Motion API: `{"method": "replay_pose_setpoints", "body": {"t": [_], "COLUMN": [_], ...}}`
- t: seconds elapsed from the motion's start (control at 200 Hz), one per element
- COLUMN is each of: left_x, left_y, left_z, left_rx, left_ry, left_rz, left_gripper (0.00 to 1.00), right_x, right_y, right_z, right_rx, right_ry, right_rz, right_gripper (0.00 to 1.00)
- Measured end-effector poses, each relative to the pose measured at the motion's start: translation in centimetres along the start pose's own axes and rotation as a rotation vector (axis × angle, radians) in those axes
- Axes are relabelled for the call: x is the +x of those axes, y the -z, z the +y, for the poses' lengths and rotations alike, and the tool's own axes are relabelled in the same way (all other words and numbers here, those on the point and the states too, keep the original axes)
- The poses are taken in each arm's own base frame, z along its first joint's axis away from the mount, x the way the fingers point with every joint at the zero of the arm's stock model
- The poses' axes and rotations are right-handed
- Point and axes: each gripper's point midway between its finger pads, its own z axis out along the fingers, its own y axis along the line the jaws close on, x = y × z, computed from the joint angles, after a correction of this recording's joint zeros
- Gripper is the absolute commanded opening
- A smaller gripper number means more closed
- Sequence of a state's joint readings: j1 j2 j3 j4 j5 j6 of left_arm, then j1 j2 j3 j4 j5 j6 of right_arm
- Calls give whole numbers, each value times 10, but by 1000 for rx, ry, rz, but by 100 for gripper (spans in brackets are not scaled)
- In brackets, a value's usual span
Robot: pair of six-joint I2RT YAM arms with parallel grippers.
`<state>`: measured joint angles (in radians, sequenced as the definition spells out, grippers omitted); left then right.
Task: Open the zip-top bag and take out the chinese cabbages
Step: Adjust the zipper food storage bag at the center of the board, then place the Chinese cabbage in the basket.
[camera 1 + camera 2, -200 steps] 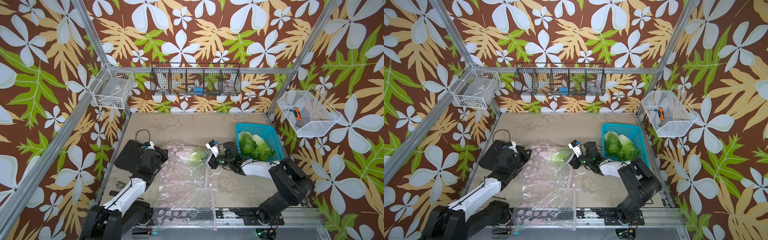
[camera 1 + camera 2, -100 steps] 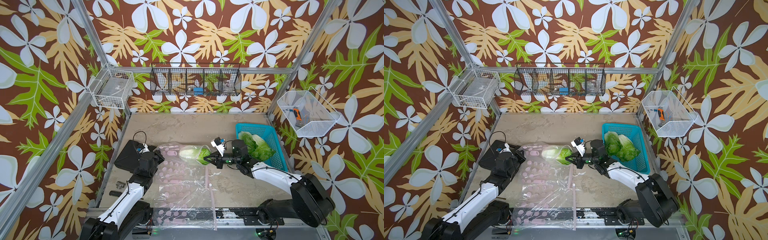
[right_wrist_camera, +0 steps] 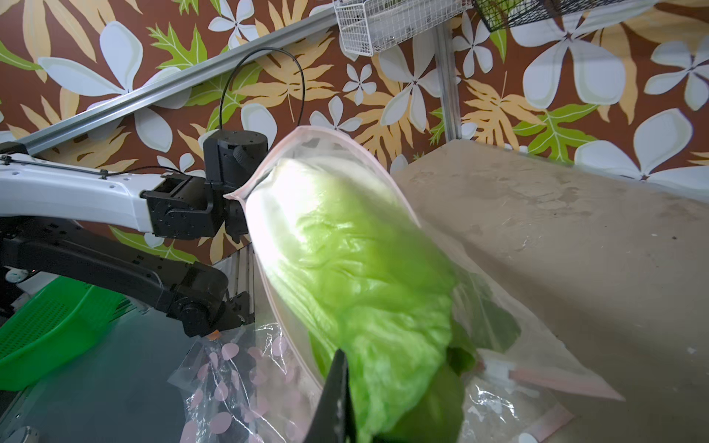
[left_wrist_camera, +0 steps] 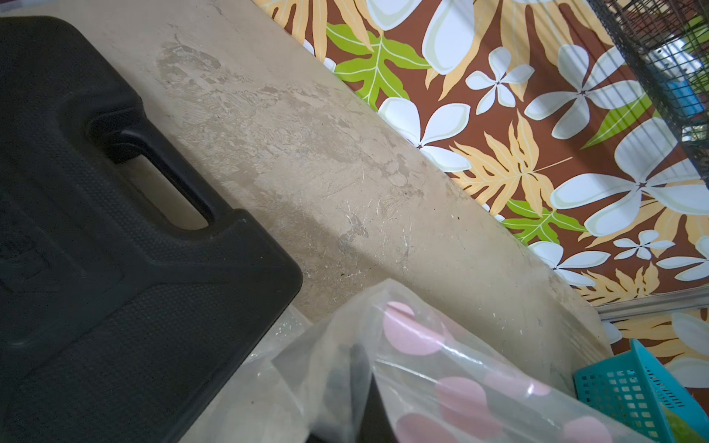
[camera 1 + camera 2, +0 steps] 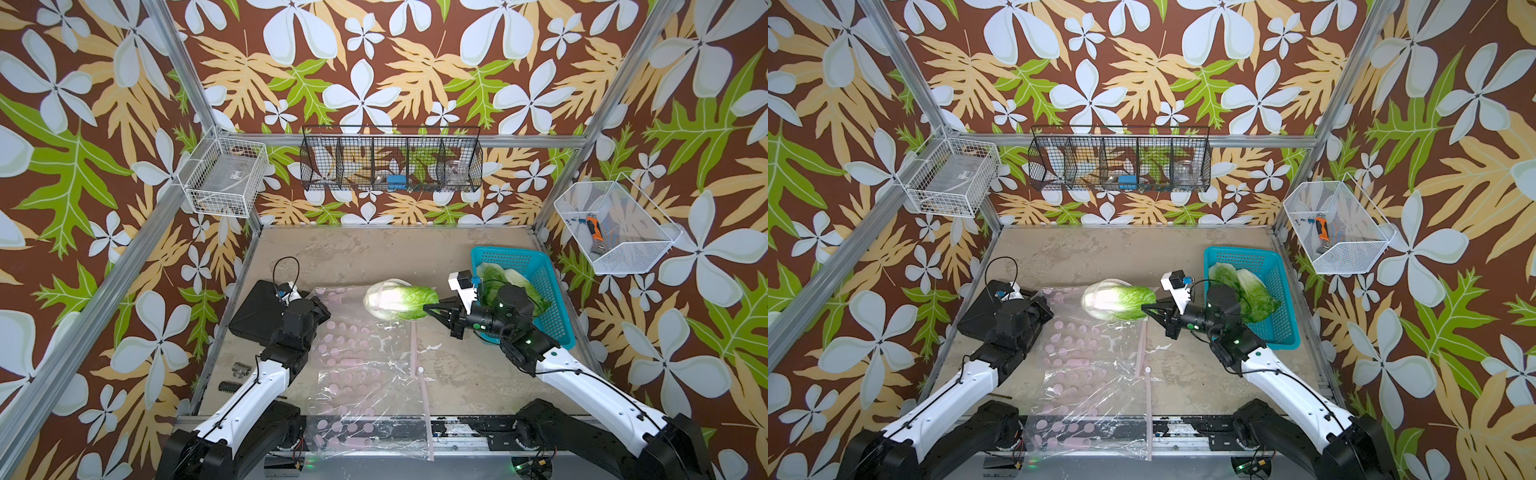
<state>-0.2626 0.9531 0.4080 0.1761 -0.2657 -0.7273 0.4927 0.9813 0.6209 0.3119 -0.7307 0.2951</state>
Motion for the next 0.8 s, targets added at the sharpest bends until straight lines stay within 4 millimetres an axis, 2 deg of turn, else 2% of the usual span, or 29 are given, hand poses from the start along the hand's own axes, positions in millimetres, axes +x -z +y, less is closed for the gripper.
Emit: {"method": "replay_pose_setpoints", "body": {"t": [0.15,0.385,0.616,0.756,0.796], "left_x": [-1,4,4,0,-1], "left_y": [-1,-5,-6,-4,-4], "left_z": [0,4,27,27,27], "left_rx": [-8,-32,-143,-147,-149], "left_ry": [-10,-23,-51,-53,-55], "left_rz": [-7,2,-19,-35,-39], "left_gripper": [0,0,0,0,7], "right_x": [-18,-32,-78,-87,-90], "right_y": [11,22,37,43,46], "right_z": [-3,-11,-17,-18,-17], "right_rx": [82,175,263,292,300], "right_ry": [16,17,64,72,80], "right_rz": [-46,-104,-295,-336,-345], "right_gripper": [0,0,0,0,0]}}
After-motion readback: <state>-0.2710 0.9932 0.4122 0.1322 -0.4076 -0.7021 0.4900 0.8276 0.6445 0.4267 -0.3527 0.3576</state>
